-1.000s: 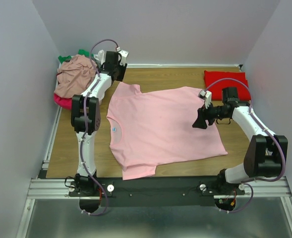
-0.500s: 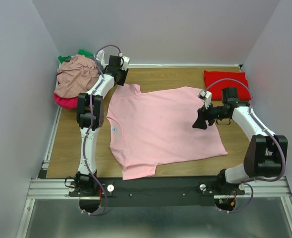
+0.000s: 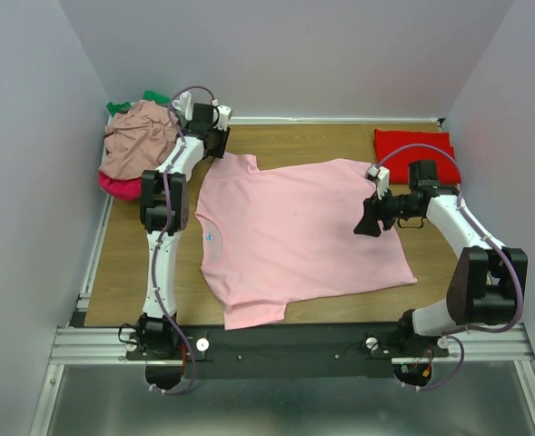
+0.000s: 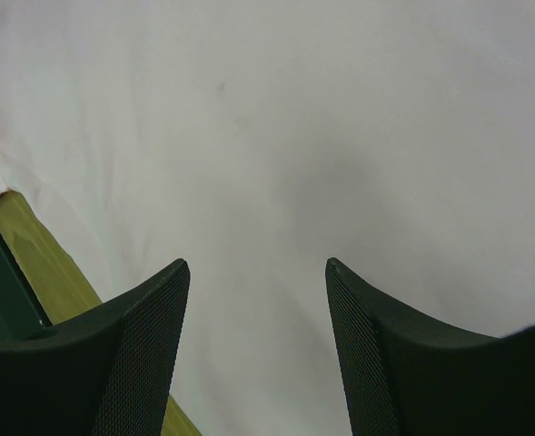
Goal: Fold and stack the t-shirts
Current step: Flatten the tshirt out
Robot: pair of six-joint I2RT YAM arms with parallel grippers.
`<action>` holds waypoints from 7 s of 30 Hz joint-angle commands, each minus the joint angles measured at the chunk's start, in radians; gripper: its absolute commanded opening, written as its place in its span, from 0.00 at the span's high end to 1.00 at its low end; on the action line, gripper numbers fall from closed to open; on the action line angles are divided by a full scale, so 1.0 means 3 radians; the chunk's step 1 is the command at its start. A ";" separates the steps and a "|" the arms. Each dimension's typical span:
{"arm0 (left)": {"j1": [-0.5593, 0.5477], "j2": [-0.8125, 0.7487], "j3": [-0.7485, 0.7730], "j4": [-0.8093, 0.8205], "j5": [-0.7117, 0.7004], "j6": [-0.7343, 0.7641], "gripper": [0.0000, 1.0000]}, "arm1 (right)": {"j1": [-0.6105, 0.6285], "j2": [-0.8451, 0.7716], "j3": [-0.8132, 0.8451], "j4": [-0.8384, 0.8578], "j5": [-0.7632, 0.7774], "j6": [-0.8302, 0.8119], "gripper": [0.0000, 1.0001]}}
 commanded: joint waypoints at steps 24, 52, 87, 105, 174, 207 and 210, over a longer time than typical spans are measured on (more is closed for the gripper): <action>0.0041 0.0193 0.0258 -0.0328 0.0206 -0.0248 0.80 | -0.0116 -0.0085 -0.0039 0.0037 -0.0034 0.0027 0.31; -0.0016 -0.1004 -0.0764 0.0087 0.0165 -0.0381 1.00 | -0.0126 0.2665 0.3125 0.0477 0.1039 0.1991 0.50; -0.0011 -0.0983 -0.0851 0.0117 0.0252 -0.0386 1.00 | -0.0121 0.2789 0.3489 0.0553 0.0861 0.1868 0.93; -0.0011 -0.1136 -0.0877 0.0148 0.0257 -0.0396 1.00 | -0.0121 0.2518 0.3151 0.0620 0.1060 0.1572 0.94; -0.0021 -0.4421 -0.4247 0.3057 -0.0019 -0.1935 1.00 | -0.0132 -0.0686 0.0479 0.1426 0.0682 0.1336 0.99; 0.0219 -0.1658 -0.2247 0.2433 0.0574 -0.1644 1.00 | -0.0137 0.1859 0.1746 0.2159 0.0794 0.1976 0.98; 0.0235 -0.1750 -0.2395 0.2505 0.0651 -0.1623 1.00 | -0.0183 0.1731 0.1633 0.2164 0.0855 0.1955 0.98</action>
